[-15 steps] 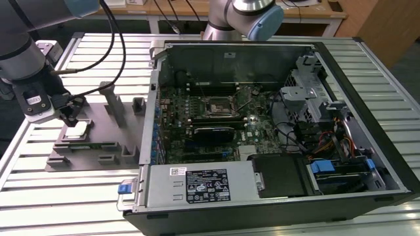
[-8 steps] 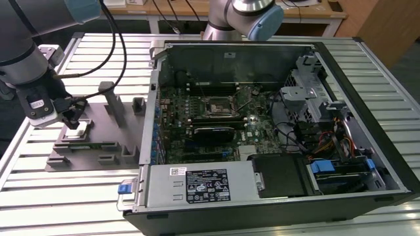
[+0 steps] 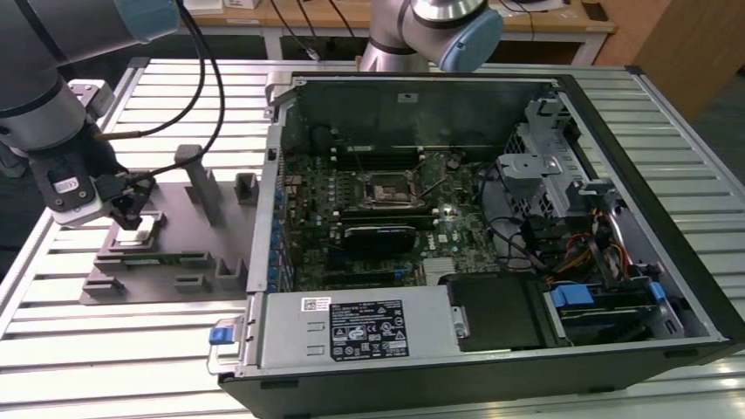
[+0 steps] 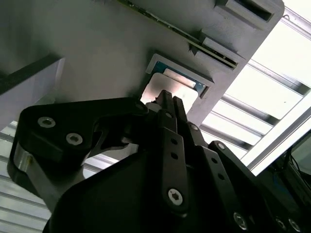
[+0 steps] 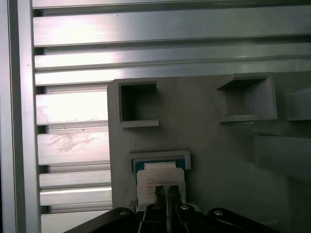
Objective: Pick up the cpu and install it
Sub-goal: 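Pick up the cpu and move it towards the insertion slot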
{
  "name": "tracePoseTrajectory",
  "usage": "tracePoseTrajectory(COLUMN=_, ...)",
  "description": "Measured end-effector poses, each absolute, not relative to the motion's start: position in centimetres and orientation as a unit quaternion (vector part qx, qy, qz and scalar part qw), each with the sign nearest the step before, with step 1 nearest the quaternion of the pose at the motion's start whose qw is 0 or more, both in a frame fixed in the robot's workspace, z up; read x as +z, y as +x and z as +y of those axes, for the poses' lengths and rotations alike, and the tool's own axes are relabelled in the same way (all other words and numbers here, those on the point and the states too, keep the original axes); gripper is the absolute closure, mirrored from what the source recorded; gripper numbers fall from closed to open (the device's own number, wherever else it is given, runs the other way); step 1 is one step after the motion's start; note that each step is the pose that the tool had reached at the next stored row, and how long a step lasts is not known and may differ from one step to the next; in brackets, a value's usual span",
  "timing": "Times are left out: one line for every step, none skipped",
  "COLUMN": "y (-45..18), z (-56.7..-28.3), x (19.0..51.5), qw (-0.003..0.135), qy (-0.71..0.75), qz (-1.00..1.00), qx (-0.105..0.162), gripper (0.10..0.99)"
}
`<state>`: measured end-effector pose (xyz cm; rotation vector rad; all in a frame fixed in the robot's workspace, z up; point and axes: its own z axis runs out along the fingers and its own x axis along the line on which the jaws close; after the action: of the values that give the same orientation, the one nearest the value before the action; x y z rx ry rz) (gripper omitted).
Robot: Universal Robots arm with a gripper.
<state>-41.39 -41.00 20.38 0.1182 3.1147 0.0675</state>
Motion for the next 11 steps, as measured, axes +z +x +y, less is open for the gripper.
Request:
tracePoseTrajectory(y=-41.39, z=-41.0, x=20.37, qw=0.012, qy=0.038, qz=0.999, qx=0.022, gripper=0.922)
tracePoseTrajectory(y=-41.38, z=-41.0, x=20.36, qw=0.012, qy=0.038, qz=0.999, qx=0.022, gripper=0.855)
tracePoseTrajectory(y=-41.38, z=-41.0, x=20.36, qw=0.012, qy=0.038, qz=0.999, qx=0.022, gripper=0.796)
tracePoseTrajectory(y=-41.39, z=-40.99, x=20.35, qw=0.012, qy=0.038, qz=0.999, qx=0.022, gripper=0.737)
tracePoseTrajectory(y=-41.39, z=-41.0, x=20.35, qw=0.012, qy=0.038, qz=0.999, qx=0.022, gripper=0.737)
tracePoseTrajectory(y=-41.38, z=-41.0, x=20.34, qw=0.012, qy=0.038, qz=0.999, qx=0.022, gripper=0.678)
tracePoseTrajectory(y=-41.39, z=-41.0, x=20.33, qw=0.012, qy=0.038, qz=0.999, qx=0.022, gripper=0.62)
tracePoseTrajectory(y=-41.39, z=-41.0, x=20.33, qw=0.012, qy=0.038, qz=0.999, qx=0.022, gripper=0.62)
tracePoseTrajectory(y=-41.38, z=-41.0, x=20.32, qw=0.012, qy=0.038, qz=0.999, qx=0.022, gripper=0.561)
tracePoseTrajectory(y=-41.38, z=-41.0, x=20.32, qw=0.012, qy=0.038, qz=0.999, qx=0.022, gripper=0.561)
tracePoseTrajectory(y=-41.38, z=-41.0, x=20.31, qw=0.012, qy=0.038, qz=0.999, qx=0.022, gripper=0.498)
